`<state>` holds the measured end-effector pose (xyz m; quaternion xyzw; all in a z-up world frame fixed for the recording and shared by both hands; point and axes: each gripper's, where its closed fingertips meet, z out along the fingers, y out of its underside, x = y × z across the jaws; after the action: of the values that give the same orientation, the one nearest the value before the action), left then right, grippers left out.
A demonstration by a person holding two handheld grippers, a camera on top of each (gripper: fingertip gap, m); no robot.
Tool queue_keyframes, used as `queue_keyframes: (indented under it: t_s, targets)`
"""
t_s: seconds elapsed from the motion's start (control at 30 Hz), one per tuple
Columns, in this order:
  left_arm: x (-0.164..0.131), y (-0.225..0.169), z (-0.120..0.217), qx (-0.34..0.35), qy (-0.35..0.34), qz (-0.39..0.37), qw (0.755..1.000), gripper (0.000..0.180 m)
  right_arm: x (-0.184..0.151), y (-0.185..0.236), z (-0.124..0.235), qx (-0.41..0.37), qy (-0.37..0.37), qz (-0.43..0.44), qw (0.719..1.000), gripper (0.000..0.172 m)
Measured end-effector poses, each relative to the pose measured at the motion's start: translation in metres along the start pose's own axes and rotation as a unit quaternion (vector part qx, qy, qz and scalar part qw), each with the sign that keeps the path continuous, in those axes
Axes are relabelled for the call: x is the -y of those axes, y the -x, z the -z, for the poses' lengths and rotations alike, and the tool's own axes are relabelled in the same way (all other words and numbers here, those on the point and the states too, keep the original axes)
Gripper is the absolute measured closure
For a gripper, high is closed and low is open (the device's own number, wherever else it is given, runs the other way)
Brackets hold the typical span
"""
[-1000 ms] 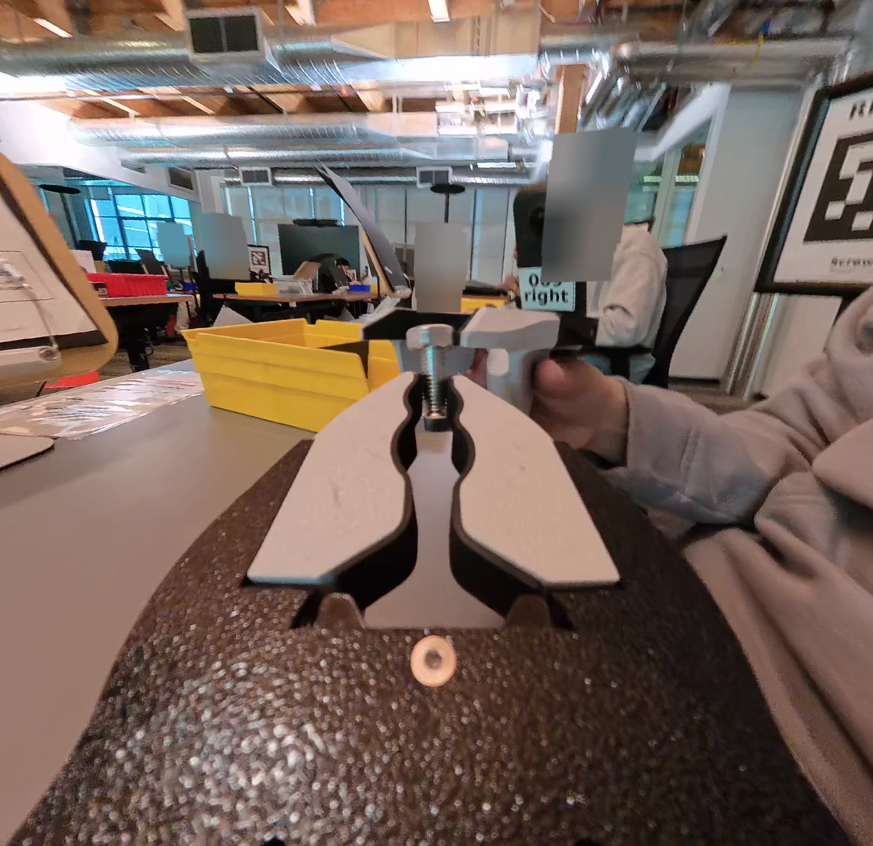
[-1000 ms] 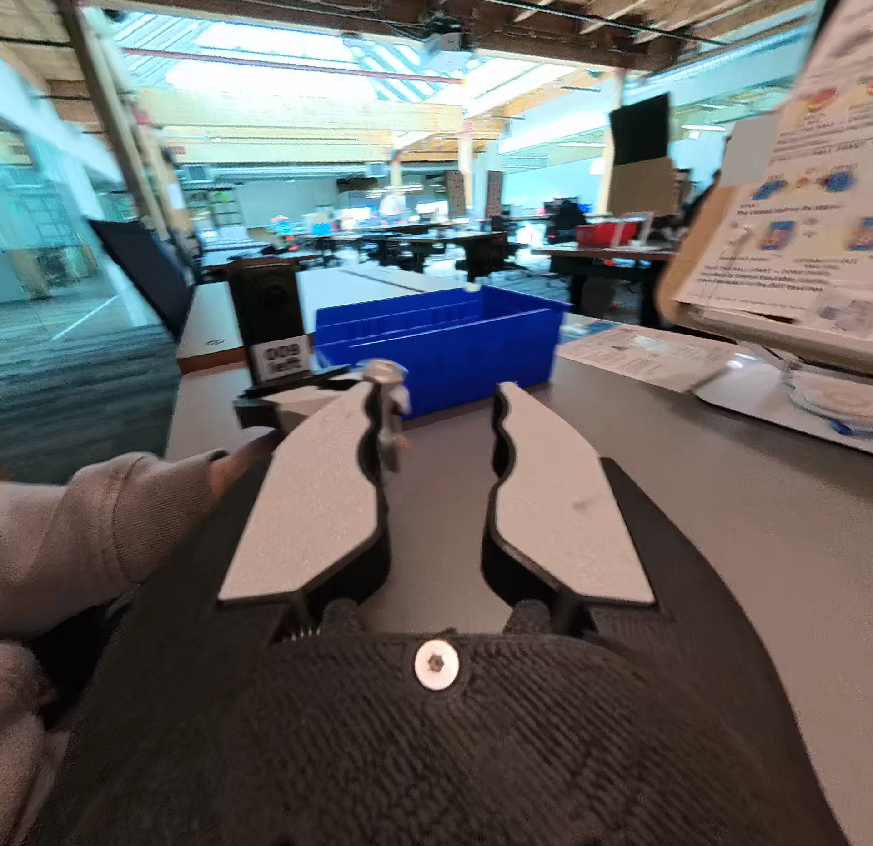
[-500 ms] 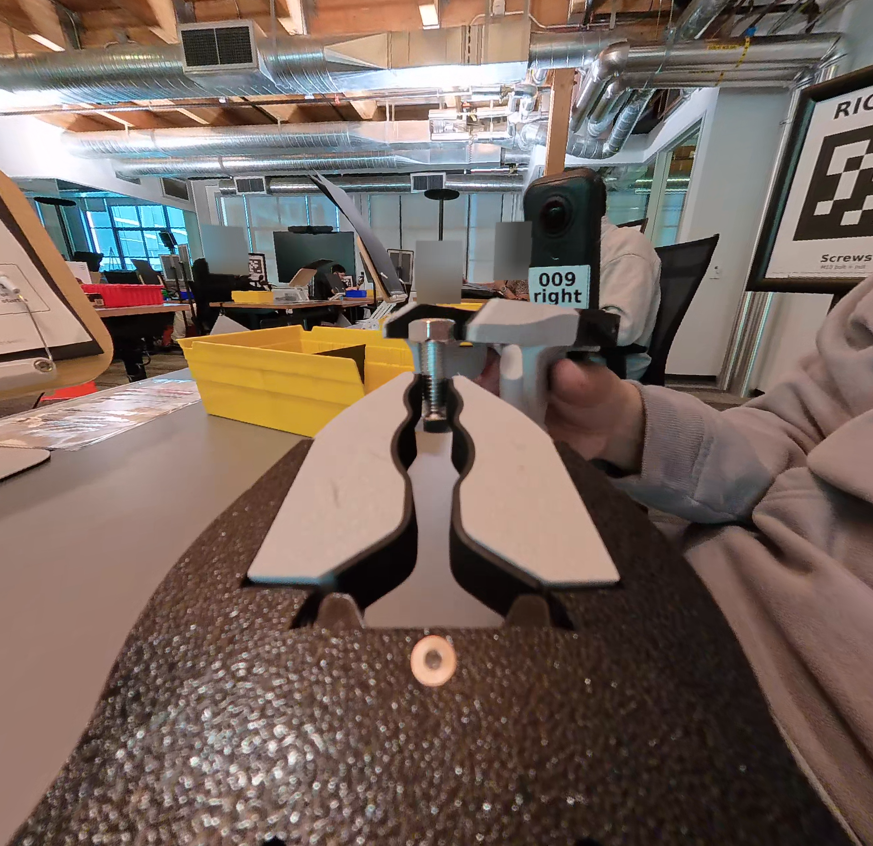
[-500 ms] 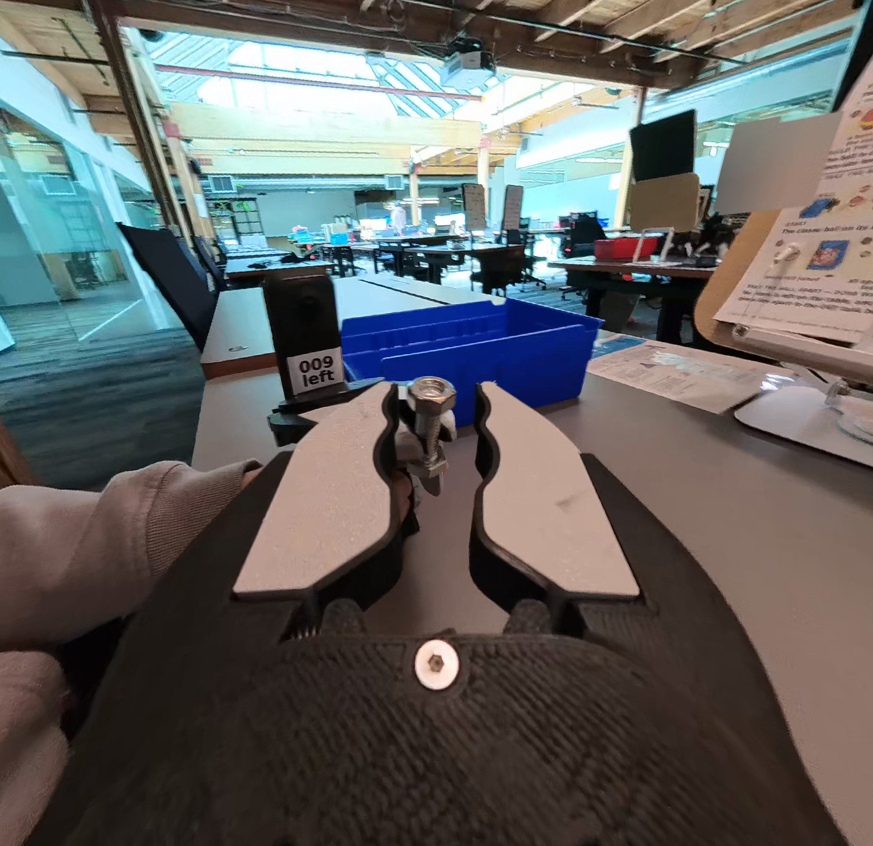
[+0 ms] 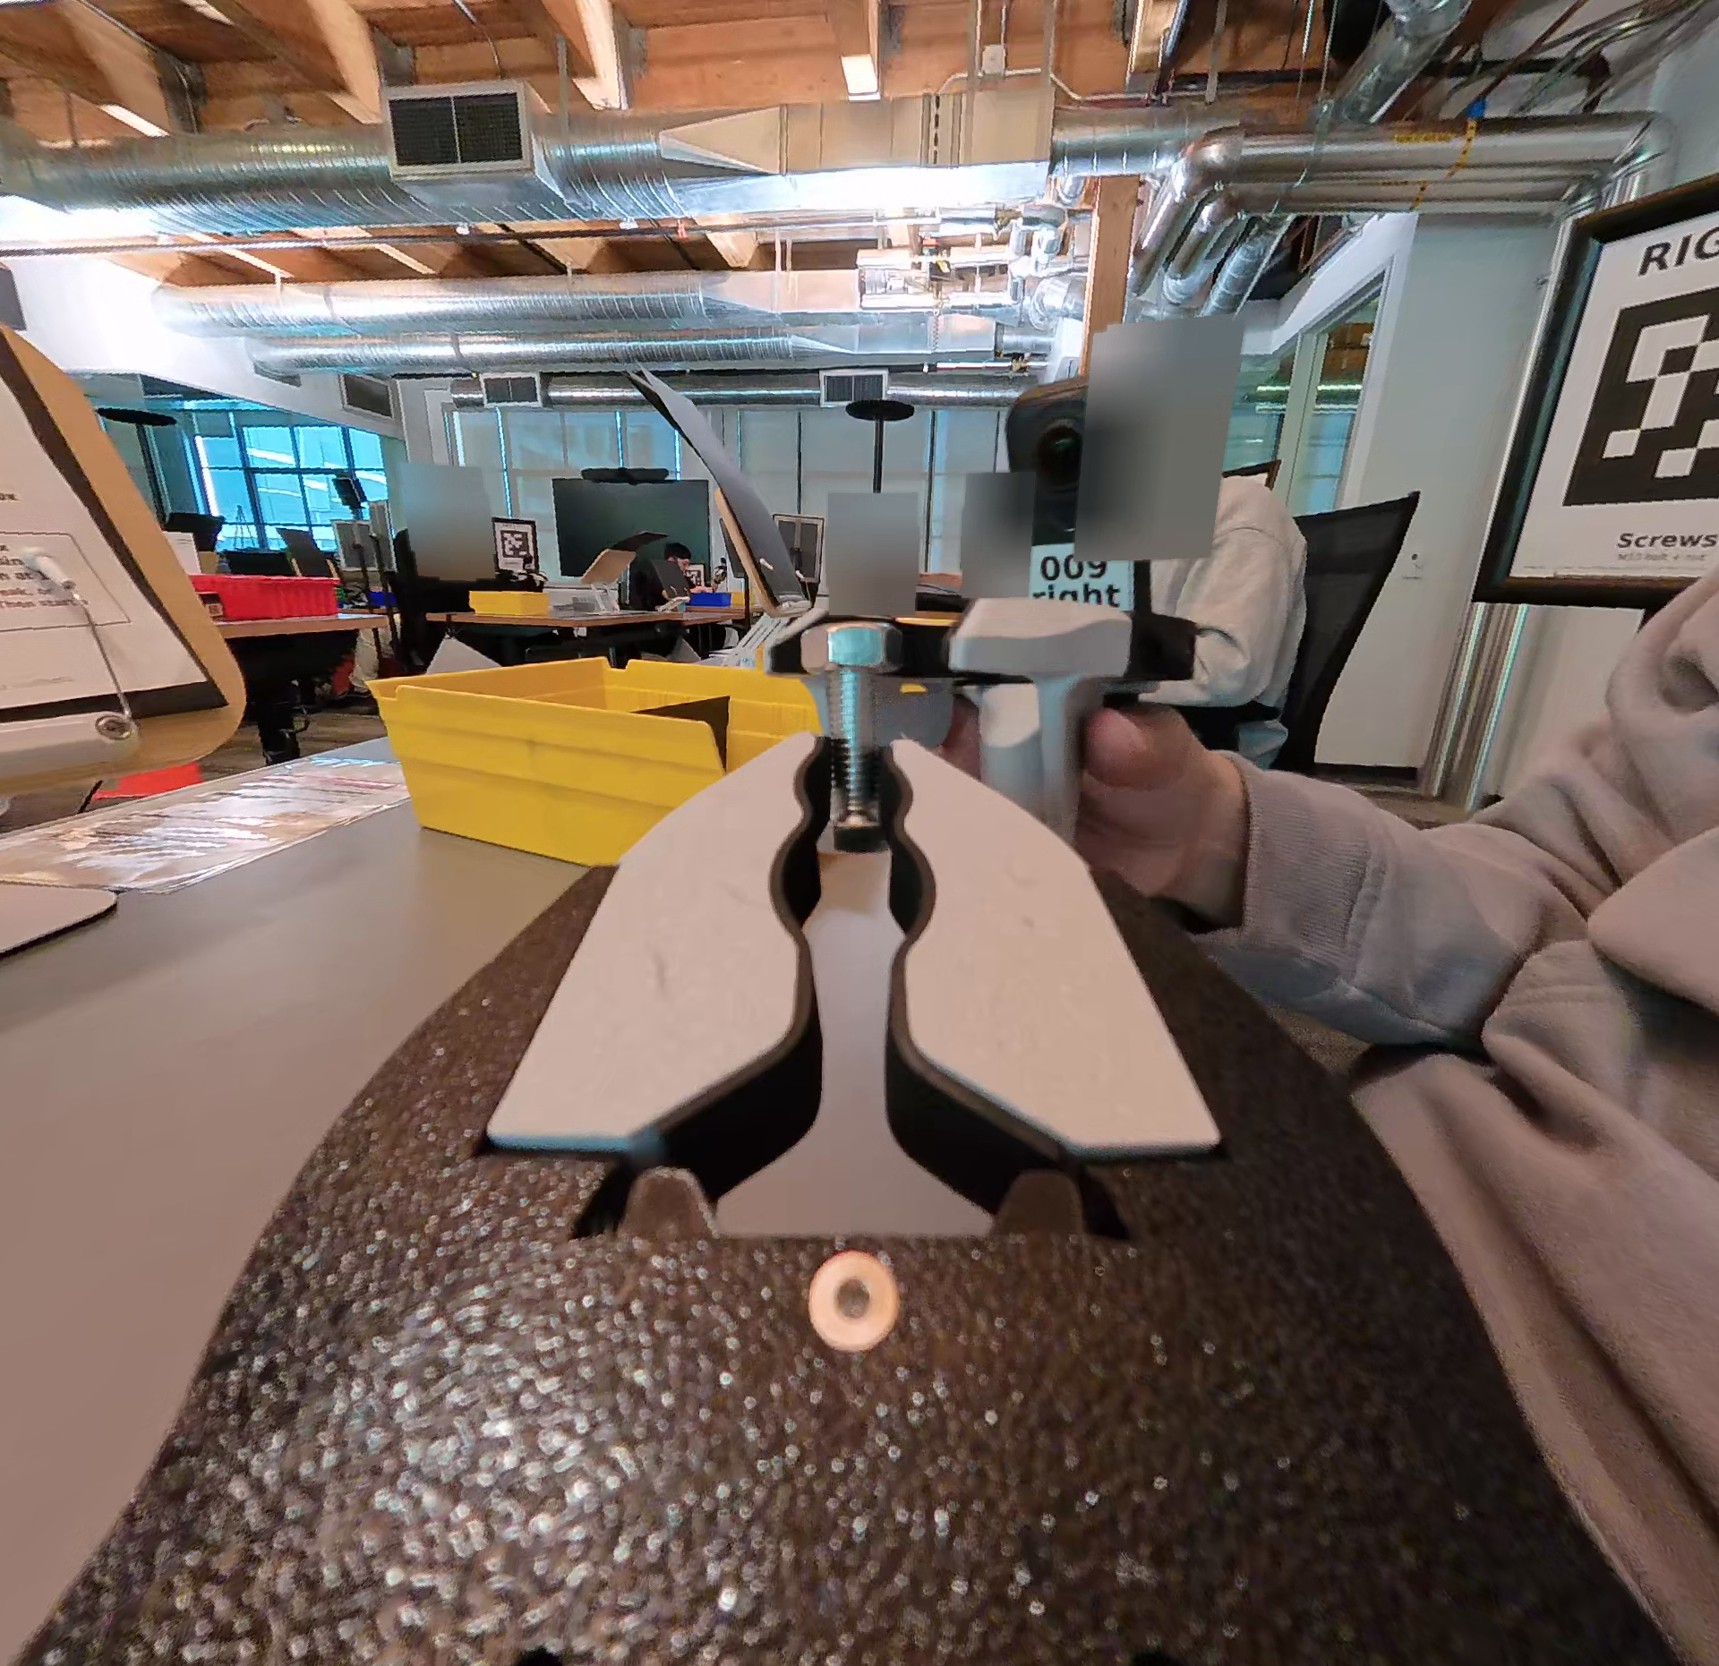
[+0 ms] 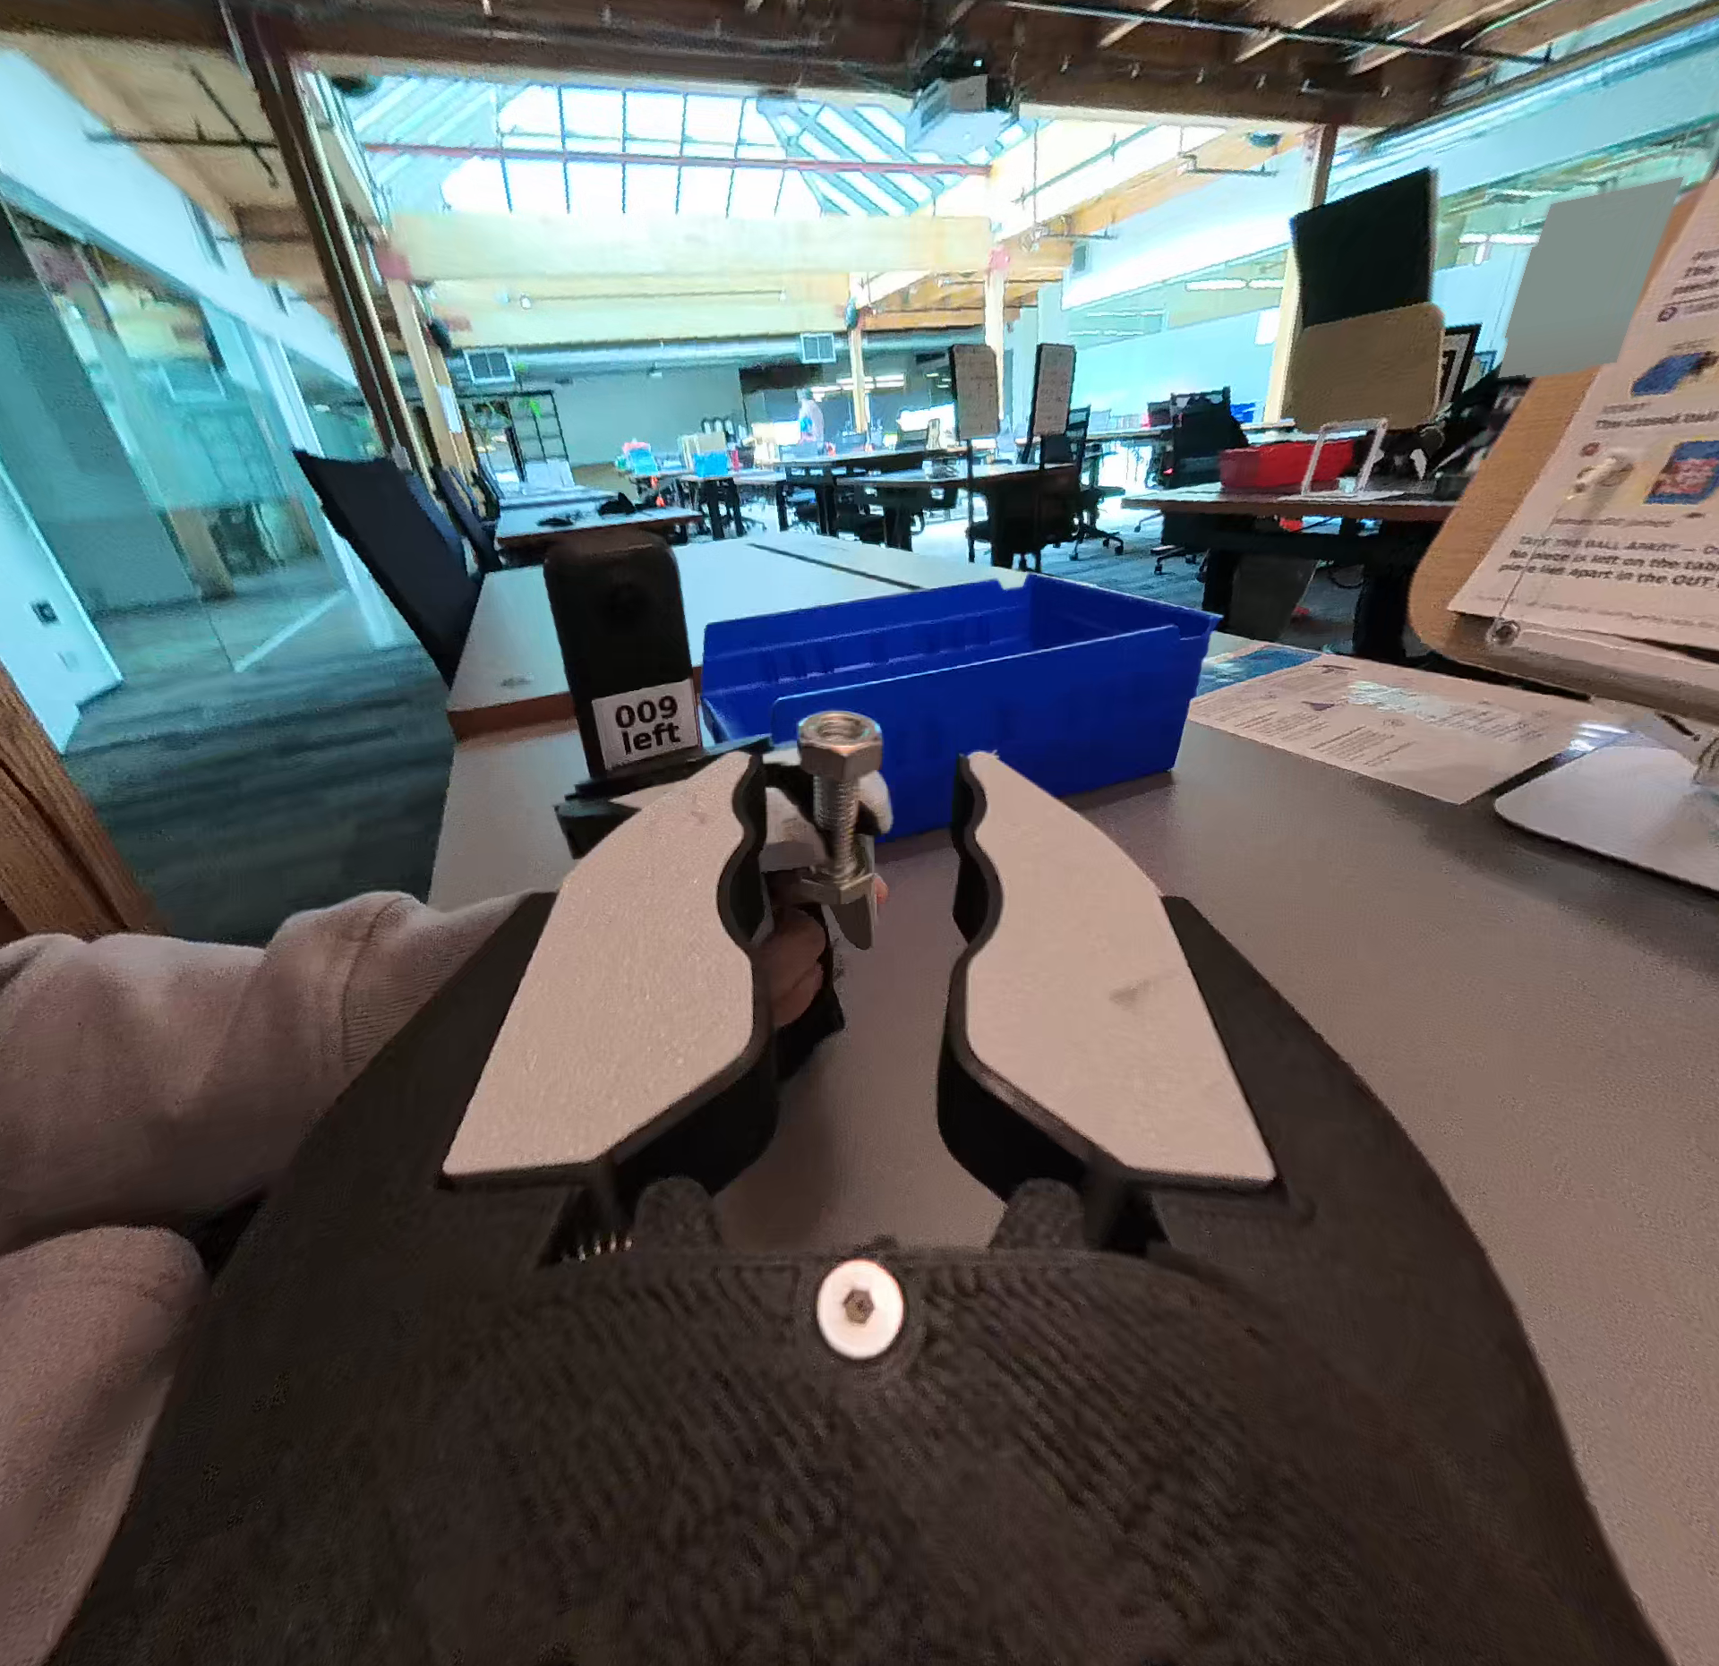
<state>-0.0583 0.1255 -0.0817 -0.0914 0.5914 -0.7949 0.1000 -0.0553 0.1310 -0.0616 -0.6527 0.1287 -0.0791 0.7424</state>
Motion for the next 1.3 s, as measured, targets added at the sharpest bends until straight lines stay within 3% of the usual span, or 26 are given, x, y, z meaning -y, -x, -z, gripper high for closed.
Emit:
queue_keyframes:
  t_s: [0.23, 0.37, 0.47, 0.63, 0.73, 1.03, 1.3]
  targets:
    - [-0.002, 0.000, -0.001, 0.003, 0.009, -0.007, 1.000, 0.172, -0.002, 0.003, -0.007, -0.025, -0.001, 0.009, 1.000, 0.153]
    - [-0.003, 0.000, -0.001, 0.003, 0.011, -0.008, 1.000, 0.172, -0.002, 0.002, -0.007, -0.027, 0.003, 0.011, 1.000, 0.155]
    - [-0.001, -0.006, -0.002, -0.020, 0.003, -0.002, 1.000, 0.172, 0.000, 0.008, -0.003, 0.014, 0.001, 0.009, 1.000, 0.155]
    - [0.007, -0.031, -0.003, -0.116, -0.022, 0.033, 0.992, 0.172, 0.008, 0.030, 0.009, 0.138, -0.017, -0.027, 0.990, 0.154]
    - [0.008, -0.039, -0.003, -0.147, -0.023, 0.041, 0.988, 0.172, 0.009, 0.037, 0.013, 0.158, -0.015, 0.002, 0.987, 0.154]
    - [0.003, -0.038, -0.004, -0.149, -0.009, 0.054, 0.987, 0.172, 0.005, 0.034, 0.015, 0.151, 0.003, 0.031, 0.988, 0.155]
    - [0.012, -0.064, 0.001, -0.254, -0.028, 0.103, 0.961, 0.172, 0.011, 0.059, 0.023, 0.252, -0.034, -0.011, 0.967, 0.155]
